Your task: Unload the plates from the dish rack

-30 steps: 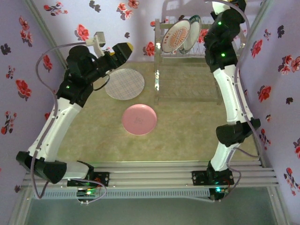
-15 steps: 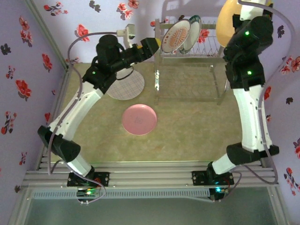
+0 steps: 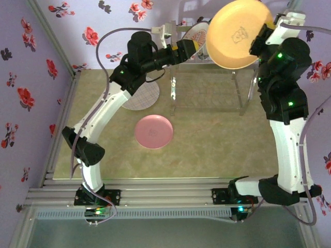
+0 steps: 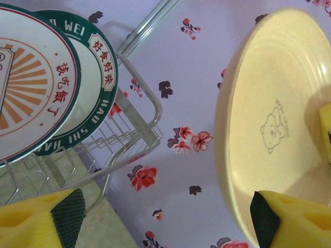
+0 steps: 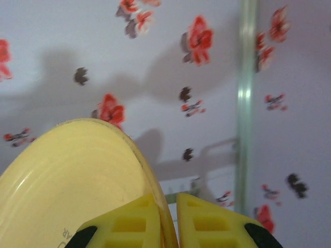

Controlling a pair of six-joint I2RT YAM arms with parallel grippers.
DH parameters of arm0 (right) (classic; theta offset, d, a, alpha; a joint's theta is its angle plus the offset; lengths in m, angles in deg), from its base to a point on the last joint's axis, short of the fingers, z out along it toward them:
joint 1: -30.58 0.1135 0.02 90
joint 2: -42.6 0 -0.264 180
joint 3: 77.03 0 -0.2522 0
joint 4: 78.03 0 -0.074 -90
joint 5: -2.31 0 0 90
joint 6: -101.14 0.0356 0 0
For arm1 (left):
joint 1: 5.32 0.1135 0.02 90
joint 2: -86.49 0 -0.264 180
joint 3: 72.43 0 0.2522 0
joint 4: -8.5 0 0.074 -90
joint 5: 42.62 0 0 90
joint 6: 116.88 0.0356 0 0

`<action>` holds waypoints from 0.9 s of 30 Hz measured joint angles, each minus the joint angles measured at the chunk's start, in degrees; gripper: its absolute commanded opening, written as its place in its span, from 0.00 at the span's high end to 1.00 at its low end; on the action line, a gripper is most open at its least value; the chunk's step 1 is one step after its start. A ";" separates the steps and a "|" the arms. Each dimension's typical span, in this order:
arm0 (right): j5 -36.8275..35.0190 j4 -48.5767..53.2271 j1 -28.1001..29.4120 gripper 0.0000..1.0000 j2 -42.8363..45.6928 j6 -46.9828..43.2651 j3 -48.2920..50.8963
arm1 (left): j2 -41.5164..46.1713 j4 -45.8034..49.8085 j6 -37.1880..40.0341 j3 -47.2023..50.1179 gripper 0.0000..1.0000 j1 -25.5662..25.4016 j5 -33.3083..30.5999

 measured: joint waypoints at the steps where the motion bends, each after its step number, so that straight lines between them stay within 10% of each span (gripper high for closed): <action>1: 1.42 0.28 0.00 1.00 -0.22 1.27 0.39 | -0.02 0.37 0.07 -0.02 0.18 0.00 0.00; 11: 9.92 0.87 0.00 1.00 -0.42 8.57 2.43 | -0.02 2.36 0.57 -0.04 0.43 0.00 -0.04; 20: 13.66 1.09 -0.20 1.00 -0.52 11.67 4.76 | 0.02 2.71 -0.96 0.22 1.00 -0.24 -1.16; 23: 15.30 1.18 -0.02 0.89 -0.50 11.98 4.96 | 0.22 3.19 -1.53 1.44 1.00 0.04 -1.99; 27: 18.80 1.46 -0.37 0.52 -0.52 13.05 5.68 | 2.03 4.70 -1.07 3.26 1.00 0.17 -2.34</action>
